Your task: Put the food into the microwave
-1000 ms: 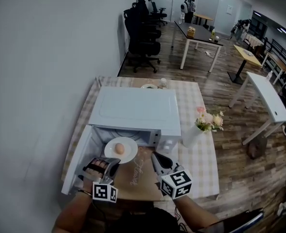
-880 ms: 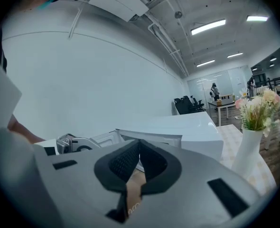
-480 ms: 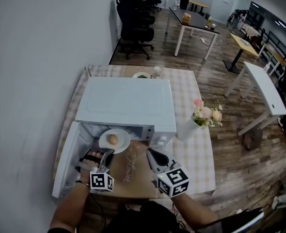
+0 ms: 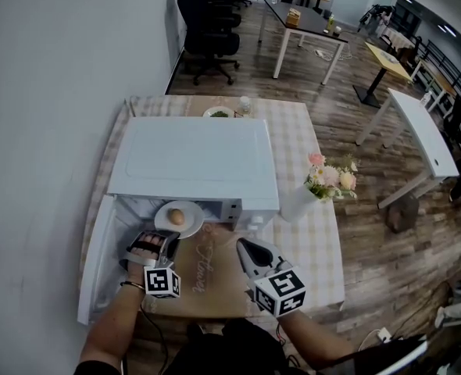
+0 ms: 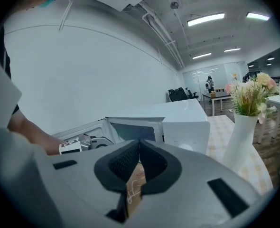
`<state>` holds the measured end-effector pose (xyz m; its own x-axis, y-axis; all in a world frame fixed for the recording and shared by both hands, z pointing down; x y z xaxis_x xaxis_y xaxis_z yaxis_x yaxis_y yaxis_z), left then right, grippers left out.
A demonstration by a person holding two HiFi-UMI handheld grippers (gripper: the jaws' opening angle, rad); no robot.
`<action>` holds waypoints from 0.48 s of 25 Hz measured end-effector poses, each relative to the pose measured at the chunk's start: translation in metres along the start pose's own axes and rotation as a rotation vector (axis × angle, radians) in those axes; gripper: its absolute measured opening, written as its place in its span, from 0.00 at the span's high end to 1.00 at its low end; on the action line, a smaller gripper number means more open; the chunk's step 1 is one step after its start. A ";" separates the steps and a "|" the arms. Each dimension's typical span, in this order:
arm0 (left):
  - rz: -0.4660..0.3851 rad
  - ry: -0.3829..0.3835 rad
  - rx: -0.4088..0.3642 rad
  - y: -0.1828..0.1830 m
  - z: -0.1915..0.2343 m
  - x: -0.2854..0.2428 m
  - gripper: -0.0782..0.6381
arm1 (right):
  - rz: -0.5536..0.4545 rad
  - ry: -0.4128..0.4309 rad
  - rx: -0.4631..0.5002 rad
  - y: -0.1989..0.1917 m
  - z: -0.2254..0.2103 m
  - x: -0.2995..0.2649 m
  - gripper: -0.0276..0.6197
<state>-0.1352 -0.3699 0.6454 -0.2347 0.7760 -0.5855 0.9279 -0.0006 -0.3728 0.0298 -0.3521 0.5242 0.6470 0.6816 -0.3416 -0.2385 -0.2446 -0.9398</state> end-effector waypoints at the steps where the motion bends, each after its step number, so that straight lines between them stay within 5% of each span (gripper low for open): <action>1: 0.003 -0.005 0.001 -0.002 -0.002 -0.004 0.87 | 0.006 0.000 -0.004 -0.003 0.000 0.000 0.94; 12: 0.016 -0.020 -0.001 -0.009 -0.006 -0.035 0.87 | 0.047 -0.006 -0.010 -0.018 -0.010 -0.007 0.94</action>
<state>-0.1336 -0.3928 0.6737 -0.2257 0.7631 -0.6055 0.9319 -0.0121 -0.3626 0.0366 -0.3593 0.5433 0.6307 0.6735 -0.3854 -0.2615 -0.2831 -0.9228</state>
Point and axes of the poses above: the fingertips, and each gripper's own axes: x backward along the fingers, z to its left, y out of its top, the point moved 2 cm from there along x, backward along the fingers, and after that the axes turned 13 degrees about x, right-handed, at the moved point
